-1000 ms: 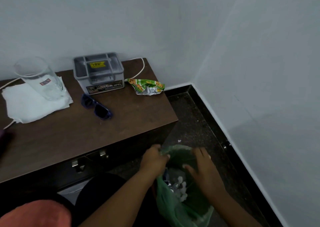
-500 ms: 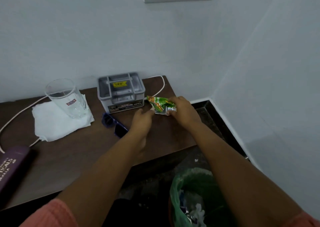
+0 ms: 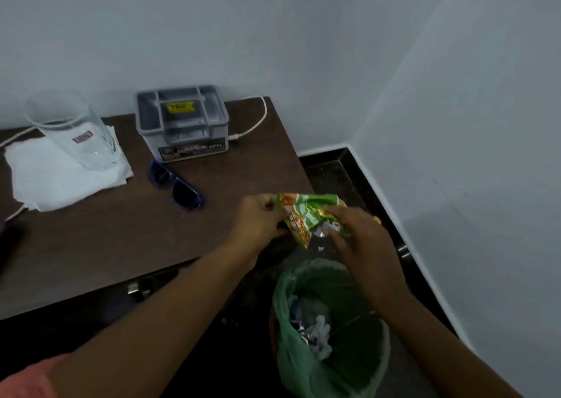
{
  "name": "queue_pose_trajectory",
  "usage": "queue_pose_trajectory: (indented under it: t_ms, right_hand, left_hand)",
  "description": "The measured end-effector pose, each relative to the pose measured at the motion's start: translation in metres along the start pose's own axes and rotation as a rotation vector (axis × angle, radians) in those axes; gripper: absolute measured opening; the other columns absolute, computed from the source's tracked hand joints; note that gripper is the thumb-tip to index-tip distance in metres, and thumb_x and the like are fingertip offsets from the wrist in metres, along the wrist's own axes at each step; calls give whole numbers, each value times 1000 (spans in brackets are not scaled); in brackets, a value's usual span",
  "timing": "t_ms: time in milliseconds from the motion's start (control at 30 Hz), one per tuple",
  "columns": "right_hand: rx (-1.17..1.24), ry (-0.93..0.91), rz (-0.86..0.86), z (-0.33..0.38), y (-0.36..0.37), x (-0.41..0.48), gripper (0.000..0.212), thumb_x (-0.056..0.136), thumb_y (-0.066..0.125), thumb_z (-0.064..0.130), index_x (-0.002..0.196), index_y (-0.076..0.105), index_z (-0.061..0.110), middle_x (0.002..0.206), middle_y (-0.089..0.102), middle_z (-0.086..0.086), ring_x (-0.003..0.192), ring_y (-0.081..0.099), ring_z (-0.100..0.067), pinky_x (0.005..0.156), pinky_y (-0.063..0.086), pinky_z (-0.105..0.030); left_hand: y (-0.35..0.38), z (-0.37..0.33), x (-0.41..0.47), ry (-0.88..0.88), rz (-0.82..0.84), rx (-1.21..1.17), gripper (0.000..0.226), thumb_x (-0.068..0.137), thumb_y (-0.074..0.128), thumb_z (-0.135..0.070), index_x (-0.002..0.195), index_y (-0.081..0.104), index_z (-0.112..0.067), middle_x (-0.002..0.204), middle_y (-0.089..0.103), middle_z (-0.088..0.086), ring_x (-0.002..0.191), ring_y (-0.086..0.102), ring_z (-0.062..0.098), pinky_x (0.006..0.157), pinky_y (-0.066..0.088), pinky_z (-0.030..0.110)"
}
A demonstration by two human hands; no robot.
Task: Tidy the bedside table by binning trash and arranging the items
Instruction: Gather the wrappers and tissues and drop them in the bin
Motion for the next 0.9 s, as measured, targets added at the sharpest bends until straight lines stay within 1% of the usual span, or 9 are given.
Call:
queue_pose_trajectory:
  t_ms: [100, 233, 333, 400, 467, 533, 633, 800, 900]
  right_hand:
    - [-18, 133, 88, -19, -13, -54, 31, 86, 63, 21, 117, 61, 24, 112, 62, 1, 90, 56, -11, 73, 49, -26]
    - [-29, 295, 216, -52, -2, -110, 34, 85, 66, 20, 117, 59, 30, 117, 62, 3, 92, 60, -13, 80, 53, -32]
    - [-12, 397, 332, -74, 19, -135, 42, 85, 66, 22, 125, 56, 26, 127, 58, 2, 108, 57, -14, 91, 45, -25]
    - [-24, 402, 361, -81, 30, -143, 44, 84, 67, 22, 125, 54, 30, 130, 56, 5, 114, 54, -13, 90, 39, -18]
    - [6, 405, 335, -82, 36, -144, 45, 82, 69, 18, 121, 55, 34, 126, 58, 5, 110, 56, -12, 88, 39, -18]
    - [50, 390, 273, -75, 37, -135, 44, 79, 72, 14, 118, 59, 31, 121, 61, 3, 105, 59, -14, 90, 44, -24]
    - [123, 312, 125, -48, 31, -107, 34, 81, 71, 16, 114, 63, 23, 114, 64, 3, 103, 60, -14, 92, 49, -35]
    - [323, 123, 52, 35, 35, -29, 27, 85, 66, 24, 110, 58, 31, 104, 58, 15, 100, 57, -6, 85, 44, -14]
    - [342, -18, 115, 82, 63, 16, 35, 86, 66, 24, 119, 59, 18, 114, 61, 2, 109, 57, -14, 93, 49, -30]
  left_hand:
    - [24, 32, -18, -118, 117, 139, 14, 90, 57, -8, 101, 64, -1, 94, 70, 11, 81, 67, 17, 67, 58, 25]
    - [49, 83, -17, -203, 253, 611, 27, 88, 61, -18, 110, 64, -3, 114, 65, 21, 105, 63, 32, 88, 53, 39]
    - [52, 107, -16, -219, 352, 916, 48, 84, 62, -26, 127, 54, -8, 130, 56, 18, 117, 56, 30, 98, 47, 35]
    - [46, 106, -17, -216, 348, 1001, 54, 84, 63, -30, 132, 49, -11, 134, 54, 13, 119, 54, 27, 99, 46, 31]
    - [37, 97, -19, -213, 328, 947, 54, 85, 63, -33, 132, 50, -10, 133, 54, 11, 118, 54, 25, 100, 45, 31]
    - [28, 75, -29, -182, 321, 758, 54, 87, 62, -32, 135, 47, -12, 133, 55, 7, 118, 54, 21, 98, 43, 27]
    - [2, 32, -53, -42, 282, 415, 42, 91, 58, -27, 132, 51, -18, 120, 61, 0, 107, 58, 10, 85, 45, 19]
    - [-81, -13, -79, 192, -88, 36, 21, 91, 54, -12, 105, 64, -24, 108, 69, -1, 100, 64, 12, 90, 49, 28]
    - [-128, -17, -62, 240, -338, -28, 21, 92, 54, -8, 110, 61, -15, 109, 65, 2, 93, 61, 11, 81, 48, 24]
Point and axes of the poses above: each hand's wrist, its own x-axis towards the middle knuckle, its own y-axis out of the palm, z = x × y, the point moved 2 cm from there along x, towards the middle knuckle
